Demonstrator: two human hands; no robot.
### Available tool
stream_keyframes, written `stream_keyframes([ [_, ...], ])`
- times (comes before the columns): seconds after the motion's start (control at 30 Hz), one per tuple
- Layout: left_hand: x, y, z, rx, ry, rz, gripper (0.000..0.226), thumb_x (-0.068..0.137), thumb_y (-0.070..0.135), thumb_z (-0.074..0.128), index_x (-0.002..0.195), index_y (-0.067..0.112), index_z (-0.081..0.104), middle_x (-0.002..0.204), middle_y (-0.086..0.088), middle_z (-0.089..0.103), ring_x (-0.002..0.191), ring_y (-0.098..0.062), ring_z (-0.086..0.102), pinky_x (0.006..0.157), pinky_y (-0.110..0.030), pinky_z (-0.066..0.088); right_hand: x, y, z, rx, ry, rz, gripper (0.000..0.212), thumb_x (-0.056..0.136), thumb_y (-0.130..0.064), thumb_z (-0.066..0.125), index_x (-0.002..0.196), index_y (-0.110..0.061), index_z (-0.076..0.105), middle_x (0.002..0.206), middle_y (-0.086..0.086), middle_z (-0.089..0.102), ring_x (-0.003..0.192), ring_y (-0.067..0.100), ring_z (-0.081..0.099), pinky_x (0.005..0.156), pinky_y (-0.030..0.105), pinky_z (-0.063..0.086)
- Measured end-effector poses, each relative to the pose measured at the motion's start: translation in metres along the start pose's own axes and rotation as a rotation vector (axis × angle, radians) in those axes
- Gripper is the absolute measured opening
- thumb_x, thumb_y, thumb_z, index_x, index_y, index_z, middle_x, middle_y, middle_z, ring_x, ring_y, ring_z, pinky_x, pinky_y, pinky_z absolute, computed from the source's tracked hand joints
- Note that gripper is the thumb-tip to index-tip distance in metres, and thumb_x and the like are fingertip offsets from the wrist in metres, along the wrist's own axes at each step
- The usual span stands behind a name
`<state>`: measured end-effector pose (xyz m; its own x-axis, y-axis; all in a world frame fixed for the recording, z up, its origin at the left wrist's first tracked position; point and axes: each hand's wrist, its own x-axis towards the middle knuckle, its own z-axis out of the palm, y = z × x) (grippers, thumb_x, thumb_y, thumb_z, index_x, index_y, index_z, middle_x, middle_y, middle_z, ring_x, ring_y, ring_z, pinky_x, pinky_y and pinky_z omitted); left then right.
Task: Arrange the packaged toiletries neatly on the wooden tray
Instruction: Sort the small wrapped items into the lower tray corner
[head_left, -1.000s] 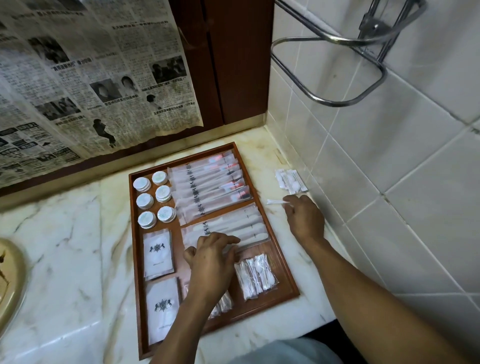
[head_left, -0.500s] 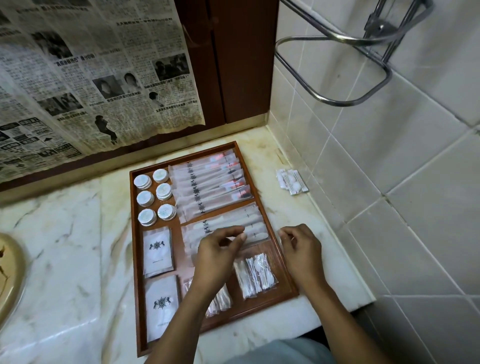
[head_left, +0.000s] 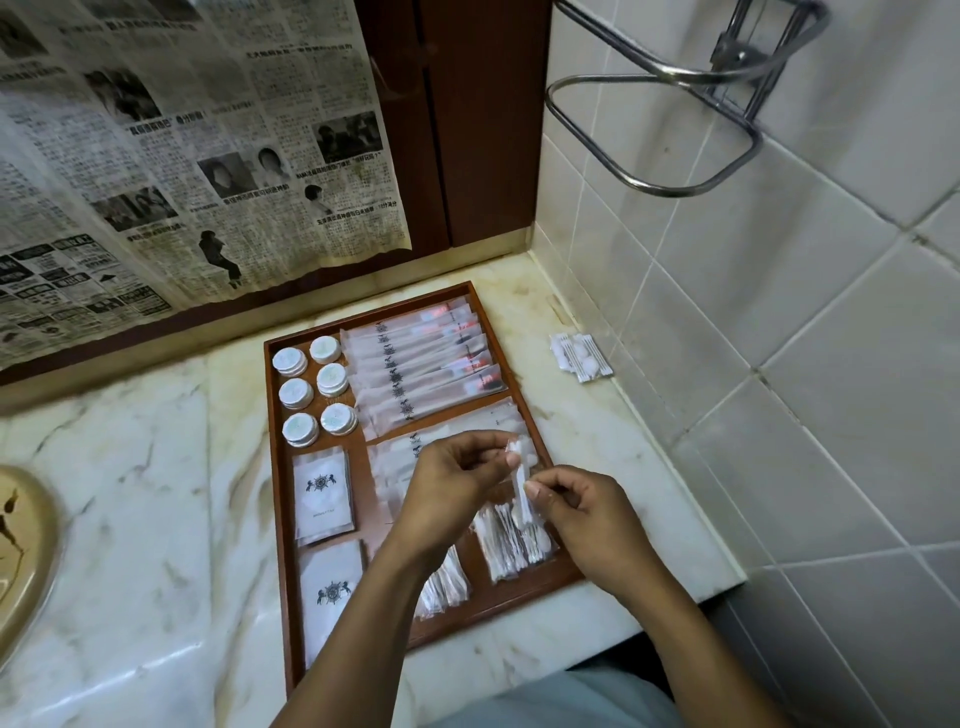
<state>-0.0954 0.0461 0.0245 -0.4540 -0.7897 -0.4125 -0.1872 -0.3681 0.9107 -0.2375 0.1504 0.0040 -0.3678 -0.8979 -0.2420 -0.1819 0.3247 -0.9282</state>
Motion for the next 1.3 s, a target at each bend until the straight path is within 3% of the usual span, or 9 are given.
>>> stream_keyframes([
  [0.2, -0.001, -0.005, 0.0, -0.059, 0.032, -0.018, 0.019, 0.083, 0.008, 0.082, 0.099, 0.002, 0.074, 0.083, -0.013, 0.074, 0.079, -0.029, 0.071, 0.081, -0.048, 0.061, -0.002, -0.009, 0.003, -0.005, 0.097, 0.067, 0.007, 0.086, -0.031, 0.077, 0.083, -0.025, 0.076, 0.083, -0.013, 0.075, 0.08, 0.004, 0.069, 0.077, 0.027, 0.056],
  [0.4, -0.002, -0.018, -0.008, 0.005, 0.07, -0.009, 0.016, 0.086, 0.011, 0.081, 0.101, 0.008, 0.076, 0.086, -0.01, 0.077, 0.082, -0.03, 0.074, 0.085, -0.05, 0.061, 0.001, -0.001, 0.007, -0.116, 0.147, 0.174, 0.009, 0.084, -0.031, 0.079, 0.076, -0.028, 0.076, 0.073, -0.014, 0.074, 0.067, 0.001, 0.068, 0.067, 0.023, 0.054],
  [0.5, -0.002, -0.033, -0.019, 0.386, 0.157, 0.057, 0.018, 0.086, 0.028, 0.081, 0.103, 0.026, 0.076, 0.096, 0.011, 0.075, 0.081, -0.012, 0.07, 0.083, -0.04, 0.057, 0.001, 0.007, 0.01, -0.181, 0.137, 0.246, 0.017, 0.086, -0.023, 0.076, 0.07, -0.03, 0.075, 0.071, -0.014, 0.073, 0.065, 0.0, 0.067, 0.062, 0.02, 0.055],
  [0.57, -0.003, -0.047, -0.028, 0.699, 0.208, 0.139, 0.021, 0.084, 0.04, 0.08, 0.104, 0.04, 0.072, 0.105, 0.023, 0.068, 0.097, -0.009, 0.061, 0.092, -0.044, 0.05, 0.001, 0.013, 0.011, -0.236, 0.118, 0.288, 0.022, 0.087, -0.018, 0.07, 0.068, -0.03, 0.075, 0.071, -0.016, 0.073, 0.064, 0.003, 0.068, 0.061, 0.022, 0.055],
  [0.73, -0.011, -0.067, -0.034, 1.1, 0.14, 0.218, 0.037, 0.084, 0.048, 0.075, 0.119, 0.044, 0.066, 0.124, 0.027, 0.06, 0.116, -0.012, 0.045, 0.093, -0.046, 0.037, 0.001, 0.018, 0.02, -0.309, 0.098, 0.312, 0.024, 0.085, -0.013, 0.064, 0.069, -0.027, 0.076, 0.076, -0.014, 0.074, 0.059, -0.001, 0.06, 0.051, 0.011, 0.039],
  [0.8, -0.013, -0.066, -0.031, 1.179, 0.118, 0.222, 0.04, 0.084, 0.052, 0.073, 0.122, 0.046, 0.063, 0.13, 0.028, 0.057, 0.117, -0.01, 0.041, 0.09, -0.041, 0.03, 0.002, 0.019, 0.025, -0.326, 0.102, 0.31, 0.017, 0.084, -0.016, 0.069, 0.073, -0.025, 0.078, 0.081, -0.013, 0.075, 0.073, 0.001, 0.066, 0.06, 0.015, 0.047],
  [0.97, -0.014, -0.065, -0.026, 1.216, 0.107, 0.214, 0.043, 0.085, 0.054, 0.07, 0.127, 0.044, 0.06, 0.135, 0.026, 0.055, 0.119, -0.01, 0.038, 0.084, -0.038, 0.02, 0.001, 0.022, 0.034, -0.375, 0.106, 0.315, 0.013, 0.083, -0.02, 0.072, 0.073, -0.026, 0.077, 0.082, -0.013, 0.074, 0.077, 0.007, 0.069, 0.074, 0.032, 0.059],
  [1.2, -0.014, -0.07, -0.025, 1.235, 0.1, 0.225, 0.046, 0.084, 0.053, 0.071, 0.127, 0.041, 0.061, 0.135, 0.024, 0.057, 0.121, -0.012, 0.039, 0.085, -0.038, 0.021, -0.002, 0.024, 0.04, -0.467, 0.109, 0.314, 0.023, 0.084, -0.021, 0.07, 0.064, -0.034, 0.069, 0.08, -0.016, 0.073, 0.078, 0.008, 0.069, 0.073, 0.031, 0.059],
  [1.3, -0.014, -0.071, -0.025, 1.234, 0.102, 0.228, 0.045, 0.084, 0.052, 0.071, 0.127, 0.041, 0.061, 0.134, 0.023, 0.057, 0.121, -0.012, 0.039, 0.086, -0.038, 0.022, -0.003, 0.024, 0.042, -0.499, 0.109, 0.3, 0.014, 0.083, -0.026, 0.072, 0.07, -0.032, 0.073, 0.087, -0.013, 0.074, 0.083, 0.012, 0.069, 0.074, 0.031, 0.058],
])
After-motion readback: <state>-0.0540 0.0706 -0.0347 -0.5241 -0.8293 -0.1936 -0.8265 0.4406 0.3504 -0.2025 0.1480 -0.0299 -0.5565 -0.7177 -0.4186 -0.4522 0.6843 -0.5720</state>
